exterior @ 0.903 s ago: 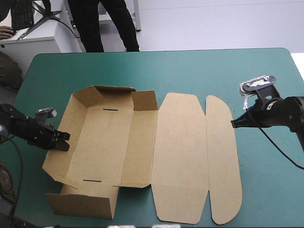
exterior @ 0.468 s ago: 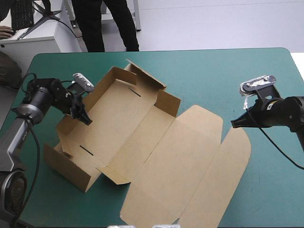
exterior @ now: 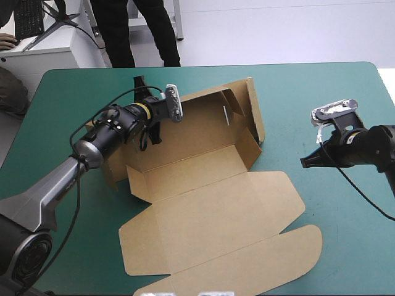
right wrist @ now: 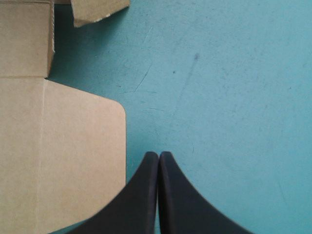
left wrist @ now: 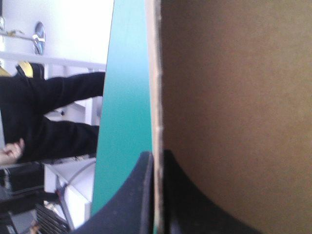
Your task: Fold the box
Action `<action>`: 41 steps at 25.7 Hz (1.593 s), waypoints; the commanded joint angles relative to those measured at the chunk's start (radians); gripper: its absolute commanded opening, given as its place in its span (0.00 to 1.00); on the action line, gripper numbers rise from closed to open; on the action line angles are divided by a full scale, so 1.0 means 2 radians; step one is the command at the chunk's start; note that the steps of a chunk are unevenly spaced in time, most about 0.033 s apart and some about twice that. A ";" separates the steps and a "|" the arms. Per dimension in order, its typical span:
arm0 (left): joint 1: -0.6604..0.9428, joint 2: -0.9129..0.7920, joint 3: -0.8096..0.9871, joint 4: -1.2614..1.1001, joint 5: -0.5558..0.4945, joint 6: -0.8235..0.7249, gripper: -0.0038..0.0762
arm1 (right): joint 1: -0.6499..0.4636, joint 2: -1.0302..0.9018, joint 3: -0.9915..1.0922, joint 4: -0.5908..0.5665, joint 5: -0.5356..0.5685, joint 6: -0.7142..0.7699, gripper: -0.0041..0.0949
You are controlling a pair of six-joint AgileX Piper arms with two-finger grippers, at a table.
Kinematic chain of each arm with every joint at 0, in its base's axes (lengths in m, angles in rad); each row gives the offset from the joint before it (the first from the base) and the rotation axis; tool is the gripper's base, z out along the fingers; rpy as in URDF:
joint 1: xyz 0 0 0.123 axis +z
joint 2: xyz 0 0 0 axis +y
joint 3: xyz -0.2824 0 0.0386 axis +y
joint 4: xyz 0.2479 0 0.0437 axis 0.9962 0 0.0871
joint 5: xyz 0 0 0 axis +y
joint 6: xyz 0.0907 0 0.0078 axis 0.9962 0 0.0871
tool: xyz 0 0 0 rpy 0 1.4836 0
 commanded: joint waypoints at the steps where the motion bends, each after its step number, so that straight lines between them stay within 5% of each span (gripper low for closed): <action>1: -0.036 -0.015 -0.018 0.043 -0.057 -0.009 0.04 | -0.003 -0.010 -0.011 0.001 -0.020 -0.002 0.03; 7: -0.091 -0.014 -0.018 0.122 -0.102 -0.009 0.04 | -0.003 -0.010 -0.011 0.001 -0.023 -0.001 0.03; 15: -0.134 -0.014 -0.018 0.163 -0.090 -0.025 0.04 | -0.003 -0.010 -0.011 0.000 -0.023 -0.001 0.03; 19: -0.156 -0.011 -0.007 0.298 -0.069 -0.141 0.04 | -0.003 -0.010 -0.011 0.001 -0.022 -0.001 0.03; 24: -0.191 -0.008 0.028 0.513 -0.052 -0.378 0.04 | -0.003 -0.010 -0.011 0.001 -0.014 0.000 0.03; 26: -0.202 -0.008 0.052 0.614 -0.011 -0.492 0.04 | -0.003 -0.010 -0.011 0.001 -0.011 0.000 0.03; 29: -0.211 -0.008 0.078 0.697 0.024 -0.564 0.04 | -0.003 -0.011 -0.012 0.001 -0.009 0.001 0.03; 41: -0.228 -0.008 0.123 0.727 0.052 -0.618 0.04 | -0.002 -0.019 -0.014 0.001 0.001 0.003 0.03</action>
